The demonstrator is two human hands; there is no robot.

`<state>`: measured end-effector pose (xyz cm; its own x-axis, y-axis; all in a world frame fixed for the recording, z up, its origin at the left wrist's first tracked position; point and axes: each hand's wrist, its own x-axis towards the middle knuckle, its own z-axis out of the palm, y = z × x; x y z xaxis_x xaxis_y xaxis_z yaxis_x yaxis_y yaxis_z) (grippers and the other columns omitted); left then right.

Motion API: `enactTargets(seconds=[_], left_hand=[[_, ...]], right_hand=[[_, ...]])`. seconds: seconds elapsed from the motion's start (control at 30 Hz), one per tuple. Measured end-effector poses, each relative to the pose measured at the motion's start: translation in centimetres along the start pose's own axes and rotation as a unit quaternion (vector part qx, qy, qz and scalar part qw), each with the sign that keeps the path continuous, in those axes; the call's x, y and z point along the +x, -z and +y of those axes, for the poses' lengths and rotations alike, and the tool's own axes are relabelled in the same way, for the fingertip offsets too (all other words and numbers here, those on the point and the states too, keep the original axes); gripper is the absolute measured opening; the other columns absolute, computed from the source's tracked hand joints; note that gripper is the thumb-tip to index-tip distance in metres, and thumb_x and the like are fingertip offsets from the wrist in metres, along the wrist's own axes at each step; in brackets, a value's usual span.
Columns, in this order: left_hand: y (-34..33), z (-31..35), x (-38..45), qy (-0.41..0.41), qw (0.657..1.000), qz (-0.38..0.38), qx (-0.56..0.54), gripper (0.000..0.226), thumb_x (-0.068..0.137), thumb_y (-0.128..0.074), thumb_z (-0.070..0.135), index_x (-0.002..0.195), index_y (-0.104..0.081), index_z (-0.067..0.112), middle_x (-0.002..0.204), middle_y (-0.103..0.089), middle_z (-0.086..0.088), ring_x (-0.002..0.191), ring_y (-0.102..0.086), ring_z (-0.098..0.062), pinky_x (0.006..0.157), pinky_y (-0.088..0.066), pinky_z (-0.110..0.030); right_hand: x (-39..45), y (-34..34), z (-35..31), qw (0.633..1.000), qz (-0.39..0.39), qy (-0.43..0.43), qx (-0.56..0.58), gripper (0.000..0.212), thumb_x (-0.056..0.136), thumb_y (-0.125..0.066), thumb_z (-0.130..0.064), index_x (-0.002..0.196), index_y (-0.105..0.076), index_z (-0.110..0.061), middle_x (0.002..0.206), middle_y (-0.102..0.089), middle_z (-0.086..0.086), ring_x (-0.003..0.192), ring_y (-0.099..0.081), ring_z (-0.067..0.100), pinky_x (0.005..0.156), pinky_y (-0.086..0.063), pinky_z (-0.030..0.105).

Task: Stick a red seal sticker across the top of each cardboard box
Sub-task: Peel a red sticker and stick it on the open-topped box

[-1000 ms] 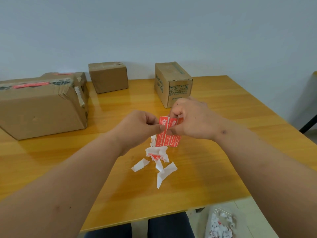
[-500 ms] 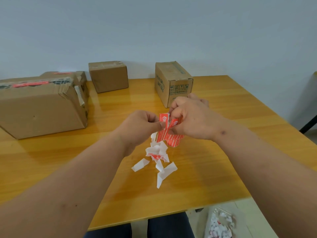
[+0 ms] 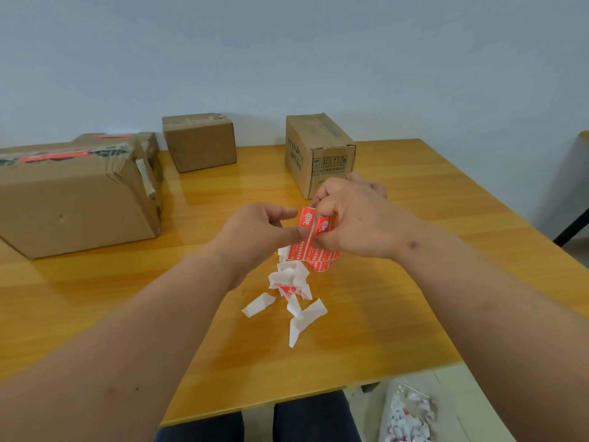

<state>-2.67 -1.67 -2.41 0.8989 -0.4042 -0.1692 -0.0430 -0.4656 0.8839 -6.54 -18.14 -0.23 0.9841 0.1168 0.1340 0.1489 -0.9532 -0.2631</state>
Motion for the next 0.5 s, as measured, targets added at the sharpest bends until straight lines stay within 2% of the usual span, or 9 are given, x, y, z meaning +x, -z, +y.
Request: enactTargets(seconds=[0.07, 0.13, 0.2, 0.27, 0.37, 0.5], left_hand=[[0.00, 0.02, 0.04, 0.000, 1.000, 0.008, 0.013, 0.033, 0.083, -0.074, 0.034, 0.114, -0.070, 0.025, 0.100, -0.070, -0.013, 0.096, -0.065, -0.022, 0.071, -0.048, -0.023], [0.16, 0.09, -0.01, -0.006, 1.000, 0.001, 0.008, 0.021, 0.083, -0.074, 0.032, 0.097, -0.073, 0.016, 0.092, -0.073, -0.008, 0.089, -0.067, -0.020, 0.069, -0.050, -0.024], [0.27, 0.19, -0.09, -0.005, 1.000, -0.010, -0.002, 0.022, 0.084, -0.073, 0.026, 0.090, -0.070, 0.006, 0.084, -0.074, -0.004, 0.073, -0.065, -0.011, 0.062, -0.045, -0.021], [0.37, 0.29, -0.13, -0.007, 1.000, -0.011, -0.006, 0.021, 0.085, -0.072, 0.025, 0.089, -0.069, 0.004, 0.080, -0.072, -0.004, 0.059, -0.056, -0.003, 0.058, -0.041, -0.021], [0.28, 0.45, -0.15, -0.015, 1.000, -0.001, -0.010, 0.019, 0.087, -0.070, 0.025, 0.086, -0.069, 0.007, 0.081, -0.073, -0.005, 0.059, -0.055, -0.005, 0.058, -0.042, -0.023], [-0.13, 0.37, -0.12, -0.024, 1.000, 0.013, -0.012, 0.016, 0.088, -0.068, 0.026, 0.084, -0.068, 0.011, 0.080, -0.072, -0.004, 0.062, -0.060, -0.005, 0.058, -0.043, -0.020]], right_hand=[[-0.03, 0.01, 0.04, 1.000, -0.001, 0.000, -0.006, 0.018, 0.074, -0.076, -0.043, 0.082, -0.075, -0.027, 0.105, -0.050, -0.020, 0.112, -0.031, 0.013, 0.100, -0.021, 0.039], [-0.11, 0.03, 0.08, 1.000, 0.000, -0.002, -0.007, 0.021, 0.073, -0.076, -0.047, 0.082, -0.075, -0.028, 0.104, -0.050, -0.020, 0.110, -0.031, 0.012, 0.100, -0.021, 0.038], [-0.15, 0.03, 0.15, 1.000, 0.001, -0.006, -0.004, 0.023, 0.072, -0.076, -0.049, 0.083, -0.075, -0.029, 0.105, -0.050, -0.021, 0.110, -0.031, 0.011, 0.099, -0.020, 0.037], [-0.07, -0.04, 0.25, 1.000, 0.002, -0.015, -0.004, 0.025, 0.071, -0.077, -0.050, 0.085, -0.075, -0.029, 0.109, -0.050, -0.022, 0.113, -0.029, 0.011, 0.096, -0.018, 0.034], [0.18, -0.20, 0.40, 0.999, -0.001, -0.032, -0.013, 0.025, 0.071, -0.075, -0.053, 0.087, -0.074, -0.033, 0.114, -0.047, -0.027, 0.117, -0.026, 0.009, 0.092, -0.015, 0.033], [0.34, -0.22, 0.47, 0.999, -0.015, -0.033, 0.004, 0.019, 0.072, -0.075, -0.051, 0.084, -0.075, -0.035, 0.115, -0.046, -0.030, 0.119, -0.024, 0.008, 0.094, -0.016, 0.036]])
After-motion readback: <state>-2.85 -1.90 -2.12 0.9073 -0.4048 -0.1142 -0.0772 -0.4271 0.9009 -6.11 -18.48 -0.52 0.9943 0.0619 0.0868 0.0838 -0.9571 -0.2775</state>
